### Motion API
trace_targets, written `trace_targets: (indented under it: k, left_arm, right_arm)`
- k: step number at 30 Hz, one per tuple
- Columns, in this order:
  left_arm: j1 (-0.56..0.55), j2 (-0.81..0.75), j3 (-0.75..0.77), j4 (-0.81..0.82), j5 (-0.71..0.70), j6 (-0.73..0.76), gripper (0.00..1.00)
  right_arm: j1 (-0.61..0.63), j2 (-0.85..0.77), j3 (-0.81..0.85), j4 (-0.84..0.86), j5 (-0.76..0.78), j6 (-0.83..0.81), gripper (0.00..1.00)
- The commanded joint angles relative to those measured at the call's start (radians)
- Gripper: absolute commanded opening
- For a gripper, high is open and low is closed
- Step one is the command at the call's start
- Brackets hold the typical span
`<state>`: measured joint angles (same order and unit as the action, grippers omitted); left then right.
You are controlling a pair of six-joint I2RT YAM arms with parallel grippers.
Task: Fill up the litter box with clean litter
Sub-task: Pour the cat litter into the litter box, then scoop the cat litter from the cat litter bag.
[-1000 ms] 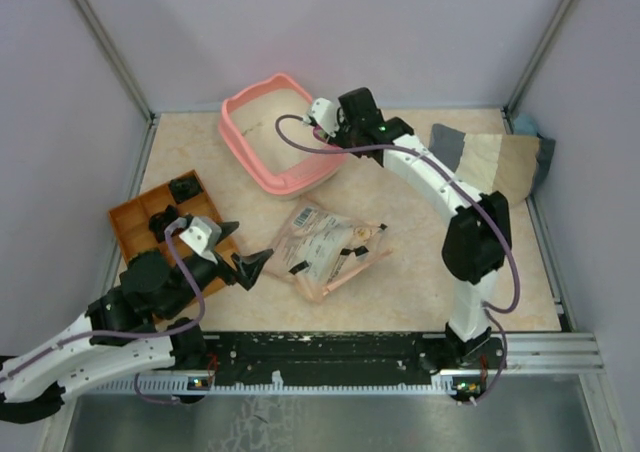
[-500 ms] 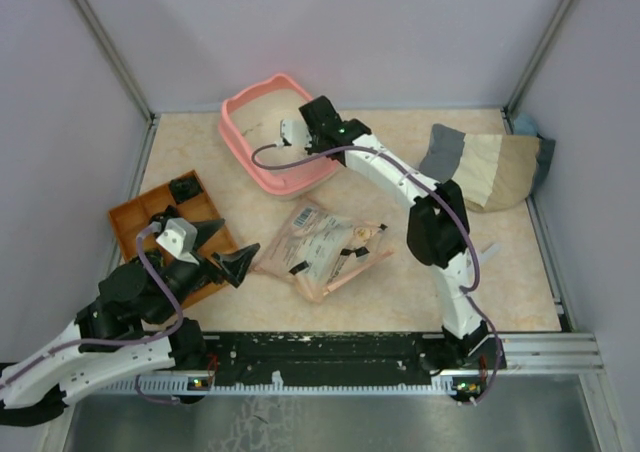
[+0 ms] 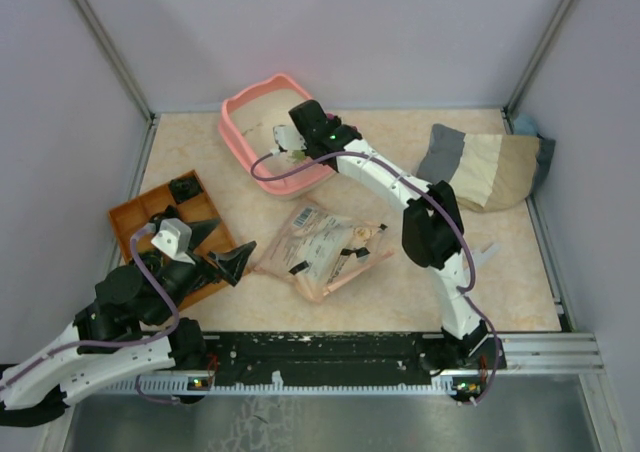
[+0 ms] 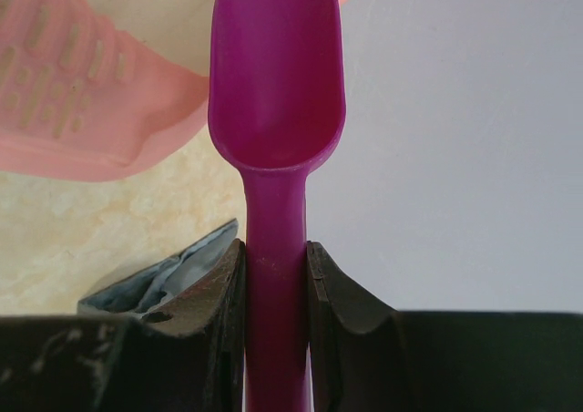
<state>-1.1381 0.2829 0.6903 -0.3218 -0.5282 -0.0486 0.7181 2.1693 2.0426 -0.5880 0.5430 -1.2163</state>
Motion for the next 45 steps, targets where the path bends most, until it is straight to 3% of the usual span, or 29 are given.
trace_targets:
  k: [1, 8, 16, 24, 36, 45]
  left_arm:
    - [0.003, -0.015, -0.009, 0.016, -0.013, -0.002, 1.00]
    - [0.005, -0.014, -0.016, 0.021, -0.015, -0.004, 1.00]
    - [0.004, 0.008, -0.022, 0.032, -0.016, -0.008, 0.98]
    - [0.003, 0.086, 0.007, 0.030, 0.021, -0.048, 0.95]
    - [0.004, 0.399, 0.075, 0.041, 0.326, -0.042, 0.85]
    - [0.004, 0.666, 0.116, 0.159, 0.584, 0.007, 0.70]
  right_arm:
    - [0.007, -0.046, 0.014, 0.074, 0.046, -0.034, 0.00]
    - [0.007, -0.073, 0.028, 0.028, 0.002, 0.051, 0.00]
    - [-0.018, -0.156, 0.051, -0.128, -0.140, 0.366, 0.00]
    - [-0.056, -0.427, -0.188, -0.133, -0.285, 0.651, 0.00]
    - [-0.059, -0.932, -0.693, -0.194, -0.426, 0.806, 0.00]
    - [-0.087, -1.115, -0.810, -0.279, -0.339, 0.913, 0.00]
